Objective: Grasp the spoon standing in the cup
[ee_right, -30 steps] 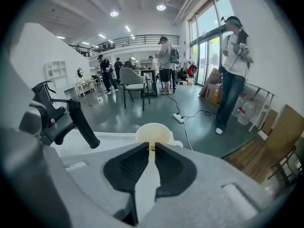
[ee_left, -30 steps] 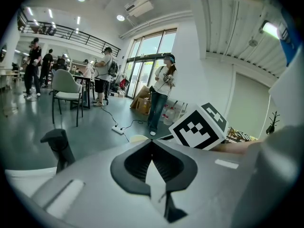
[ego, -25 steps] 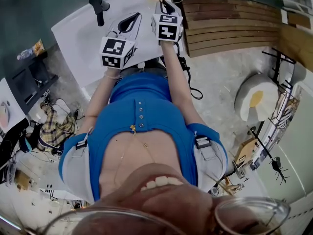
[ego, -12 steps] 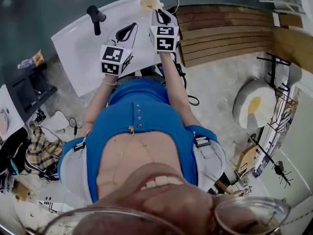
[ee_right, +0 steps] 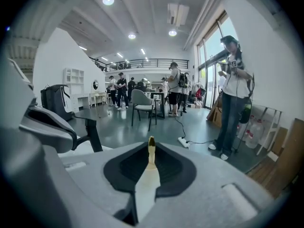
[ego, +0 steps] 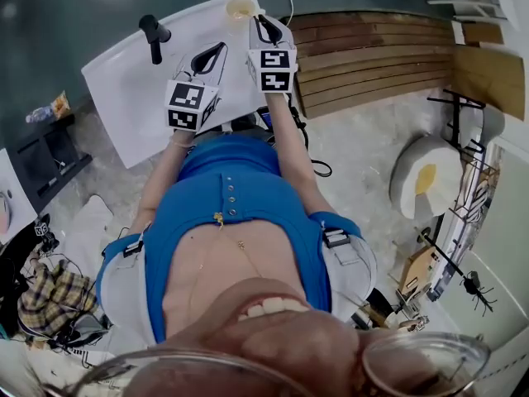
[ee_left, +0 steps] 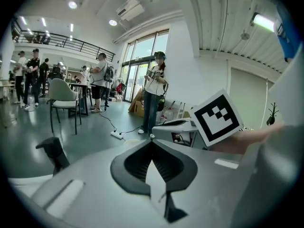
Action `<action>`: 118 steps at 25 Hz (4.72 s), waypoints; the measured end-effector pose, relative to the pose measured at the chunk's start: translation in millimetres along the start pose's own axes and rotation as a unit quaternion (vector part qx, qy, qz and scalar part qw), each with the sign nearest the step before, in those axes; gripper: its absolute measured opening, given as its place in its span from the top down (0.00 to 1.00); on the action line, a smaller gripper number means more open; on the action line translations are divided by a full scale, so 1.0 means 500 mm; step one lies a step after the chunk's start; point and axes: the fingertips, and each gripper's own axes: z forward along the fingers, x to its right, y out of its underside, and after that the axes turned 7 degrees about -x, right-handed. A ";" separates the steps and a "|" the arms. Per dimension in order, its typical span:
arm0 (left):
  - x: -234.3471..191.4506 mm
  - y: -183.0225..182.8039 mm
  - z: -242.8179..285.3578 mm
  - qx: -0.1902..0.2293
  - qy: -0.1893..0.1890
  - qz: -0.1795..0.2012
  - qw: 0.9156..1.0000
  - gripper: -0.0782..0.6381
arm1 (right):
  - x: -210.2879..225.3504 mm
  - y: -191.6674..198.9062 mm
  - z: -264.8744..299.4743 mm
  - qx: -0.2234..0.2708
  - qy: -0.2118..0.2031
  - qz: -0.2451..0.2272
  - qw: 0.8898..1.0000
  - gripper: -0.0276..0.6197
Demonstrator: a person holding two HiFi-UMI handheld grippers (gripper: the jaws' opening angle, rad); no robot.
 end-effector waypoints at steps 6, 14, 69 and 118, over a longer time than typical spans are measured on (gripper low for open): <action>-0.005 0.016 0.005 -0.017 0.005 -0.022 1.000 0.90 | -0.003 -0.024 -0.063 0.046 -0.019 -0.002 0.999 0.90; 0.005 -0.003 0.012 -0.007 0.018 -0.021 1.000 0.90 | -0.012 -0.030 -0.094 0.063 -0.035 -0.002 0.997 0.90; 0.038 0.075 0.011 -0.048 0.013 -0.031 0.998 0.89 | 0.060 0.180 -0.042 -0.003 0.012 -0.007 1.000 0.90; 0.094 0.151 0.059 -0.104 0.071 0.012 0.992 0.89 | 0.043 0.338 -0.016 -0.116 -0.018 0.039 0.992 0.89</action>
